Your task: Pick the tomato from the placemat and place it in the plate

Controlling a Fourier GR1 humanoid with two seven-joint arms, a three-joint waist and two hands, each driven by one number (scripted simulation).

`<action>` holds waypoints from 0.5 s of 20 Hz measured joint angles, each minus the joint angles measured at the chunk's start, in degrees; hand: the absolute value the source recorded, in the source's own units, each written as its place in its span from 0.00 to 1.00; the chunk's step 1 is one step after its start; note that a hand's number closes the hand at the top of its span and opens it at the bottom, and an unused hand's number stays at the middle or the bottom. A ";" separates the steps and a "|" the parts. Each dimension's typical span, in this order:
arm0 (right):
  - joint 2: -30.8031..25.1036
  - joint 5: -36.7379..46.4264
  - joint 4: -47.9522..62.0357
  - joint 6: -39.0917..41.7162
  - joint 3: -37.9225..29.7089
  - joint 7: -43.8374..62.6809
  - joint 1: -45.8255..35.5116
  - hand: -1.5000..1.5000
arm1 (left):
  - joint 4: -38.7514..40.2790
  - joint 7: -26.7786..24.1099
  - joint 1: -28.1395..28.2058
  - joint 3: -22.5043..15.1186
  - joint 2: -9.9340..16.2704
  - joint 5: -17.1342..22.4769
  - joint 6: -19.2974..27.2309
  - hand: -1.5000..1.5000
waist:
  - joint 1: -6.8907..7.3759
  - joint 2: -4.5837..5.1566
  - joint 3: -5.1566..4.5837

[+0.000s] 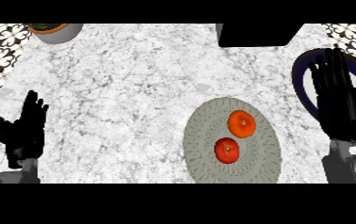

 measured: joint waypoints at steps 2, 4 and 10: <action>-0.42 -0.68 1.20 3.44 0.89 -0.47 -1.05 1.00 | -0.37 1.39 -1.64 -1.16 0.49 -0.97 -0.62 0.50 | 0.52 -0.24 -0.04; -0.59 -1.16 2.09 9.04 3.99 -1.76 -1.20 1.00 | -1.07 1.36 -2.82 -3.23 0.75 -2.27 -2.03 0.50 | 1.00 -0.30 -0.03; -6.30 9.63 5.87 16.06 9.05 -11.24 -2.68 0.00 | -2.43 2.35 -6.15 -8.47 0.82 -4.08 -6.86 0.50 | 1.32 -0.49 -0.40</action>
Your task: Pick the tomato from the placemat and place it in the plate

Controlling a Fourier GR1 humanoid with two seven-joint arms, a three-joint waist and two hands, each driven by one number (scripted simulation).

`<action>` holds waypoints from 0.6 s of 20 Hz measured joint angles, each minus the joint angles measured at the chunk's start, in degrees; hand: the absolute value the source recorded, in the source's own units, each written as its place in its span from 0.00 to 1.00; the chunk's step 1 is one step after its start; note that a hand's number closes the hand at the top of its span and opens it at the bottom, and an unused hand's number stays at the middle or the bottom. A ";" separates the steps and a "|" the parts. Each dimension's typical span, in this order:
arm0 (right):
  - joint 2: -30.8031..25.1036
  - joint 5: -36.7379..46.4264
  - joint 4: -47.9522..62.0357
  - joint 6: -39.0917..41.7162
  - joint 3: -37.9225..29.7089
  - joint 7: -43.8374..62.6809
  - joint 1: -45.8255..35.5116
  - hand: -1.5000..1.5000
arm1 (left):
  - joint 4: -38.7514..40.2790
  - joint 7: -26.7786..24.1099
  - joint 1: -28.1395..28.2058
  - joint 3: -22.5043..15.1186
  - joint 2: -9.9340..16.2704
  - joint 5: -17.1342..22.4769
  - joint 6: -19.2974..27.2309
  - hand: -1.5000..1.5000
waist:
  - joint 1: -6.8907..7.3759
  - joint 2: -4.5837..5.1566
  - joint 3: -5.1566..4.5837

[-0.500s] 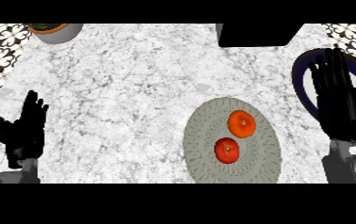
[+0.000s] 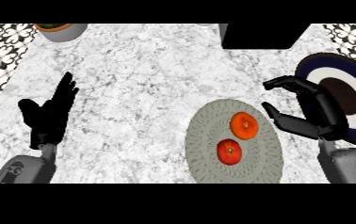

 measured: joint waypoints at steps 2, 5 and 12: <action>1.72 0.29 4.99 1.84 -0.27 -8.02 2.62 0.00 | -0.24 0.47 -0.57 -0.79 0.16 -0.05 -1.61 0.50 | 0.12 0.11 0.17; 1.87 3.20 12.53 6.59 1.30 -18.47 4.15 0.00 | -0.49 2.34 -2.50 -1.53 0.09 -0.55 -2.45 0.50 | 0.34 0.12 0.29; -1.63 15.90 18.58 7.87 6.31 -28.71 4.55 0.00 | 1.14 3.32 -4.05 -0.74 -0.07 -1.29 -4.58 0.50 | 0.16 -0.14 0.26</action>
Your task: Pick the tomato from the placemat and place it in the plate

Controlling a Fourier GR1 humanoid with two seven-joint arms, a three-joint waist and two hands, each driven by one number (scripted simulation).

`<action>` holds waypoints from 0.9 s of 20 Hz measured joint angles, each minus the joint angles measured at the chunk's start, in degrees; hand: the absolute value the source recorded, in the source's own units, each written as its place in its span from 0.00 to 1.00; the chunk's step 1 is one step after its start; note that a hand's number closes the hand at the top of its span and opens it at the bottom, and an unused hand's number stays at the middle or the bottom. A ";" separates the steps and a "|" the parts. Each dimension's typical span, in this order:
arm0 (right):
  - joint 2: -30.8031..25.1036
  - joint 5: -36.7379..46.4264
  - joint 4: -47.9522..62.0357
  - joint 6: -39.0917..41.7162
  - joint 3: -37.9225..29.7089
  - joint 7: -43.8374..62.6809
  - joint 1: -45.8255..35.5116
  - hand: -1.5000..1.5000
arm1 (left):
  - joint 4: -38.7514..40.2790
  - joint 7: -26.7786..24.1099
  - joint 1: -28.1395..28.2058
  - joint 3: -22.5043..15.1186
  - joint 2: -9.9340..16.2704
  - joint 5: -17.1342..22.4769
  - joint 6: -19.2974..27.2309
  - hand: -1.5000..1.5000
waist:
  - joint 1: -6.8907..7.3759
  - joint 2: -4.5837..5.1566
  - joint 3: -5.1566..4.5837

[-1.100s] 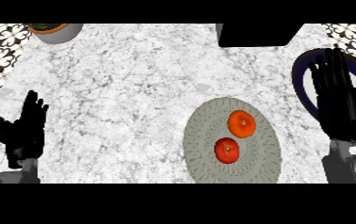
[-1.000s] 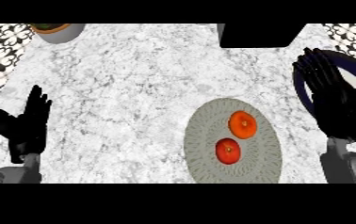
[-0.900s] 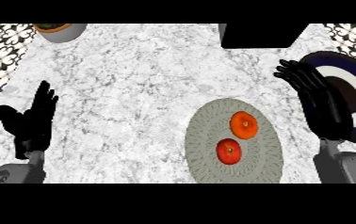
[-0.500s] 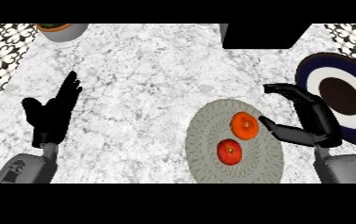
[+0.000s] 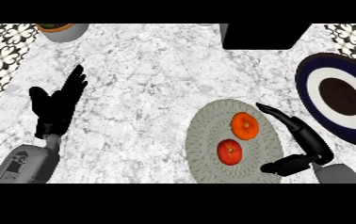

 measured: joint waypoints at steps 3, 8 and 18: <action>-1.21 3.74 0.19 -0.30 0.58 0.73 -0.85 0.00 | -1.18 0.65 1.02 0.65 -0.04 -0.13 -0.96 0.50 | 0.02 -0.11 -0.04; -2.17 8.31 -3.73 0.60 1.25 4.90 -0.04 0.00 | 0.20 -1.15 1.77 2.33 -1.41 -1.60 -2.71 0.50 | -0.21 -0.18 -0.07; -3.00 19.16 -12.17 2.49 5.88 18.94 0.11 0.00 | -1.03 0.64 2.01 3.50 -3.10 -4.00 -3.08 0.50 | -0.24 -0.23 -0.09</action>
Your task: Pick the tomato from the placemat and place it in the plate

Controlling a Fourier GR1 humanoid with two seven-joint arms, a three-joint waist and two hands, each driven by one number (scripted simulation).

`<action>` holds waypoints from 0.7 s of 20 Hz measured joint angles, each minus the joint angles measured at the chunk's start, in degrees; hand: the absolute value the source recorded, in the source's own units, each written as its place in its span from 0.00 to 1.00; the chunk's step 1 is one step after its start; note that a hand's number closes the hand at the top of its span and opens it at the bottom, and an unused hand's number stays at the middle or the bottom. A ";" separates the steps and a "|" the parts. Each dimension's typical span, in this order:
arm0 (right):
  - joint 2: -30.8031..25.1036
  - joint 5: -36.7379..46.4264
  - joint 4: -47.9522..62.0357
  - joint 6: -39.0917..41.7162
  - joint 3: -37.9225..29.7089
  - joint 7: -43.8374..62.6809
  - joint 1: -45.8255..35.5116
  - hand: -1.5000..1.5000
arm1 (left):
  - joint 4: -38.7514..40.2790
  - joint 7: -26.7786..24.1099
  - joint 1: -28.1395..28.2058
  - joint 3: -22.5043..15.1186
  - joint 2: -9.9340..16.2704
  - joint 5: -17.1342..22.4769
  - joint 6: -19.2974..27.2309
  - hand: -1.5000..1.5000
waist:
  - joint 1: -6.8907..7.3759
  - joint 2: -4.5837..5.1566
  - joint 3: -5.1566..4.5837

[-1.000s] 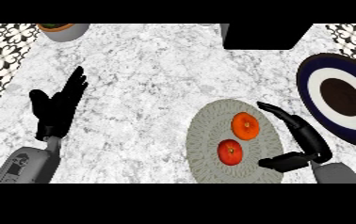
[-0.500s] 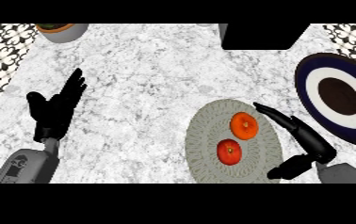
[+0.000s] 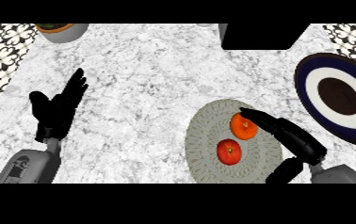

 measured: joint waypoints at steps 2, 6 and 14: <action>1.00 2.77 -0.35 -0.16 1.06 3.09 -0.93 0.00 | -0.33 0.79 -0.43 0.16 -0.39 -0.43 -0.02 0.50 | 0.08 0.01 0.00; 1.18 7.21 -0.57 1.18 1.90 6.01 -1.64 0.00 | 0.52 0.25 -0.62 1.76 -0.50 -0.76 -1.68 0.50 | 0.08 0.04 0.00; 5.44 13.72 -0.57 6.16 3.22 11.78 -3.75 0.00 | -1.50 1.37 0.86 2.77 -2.82 -3.58 -2.23 0.50 | 0.18 0.02 0.00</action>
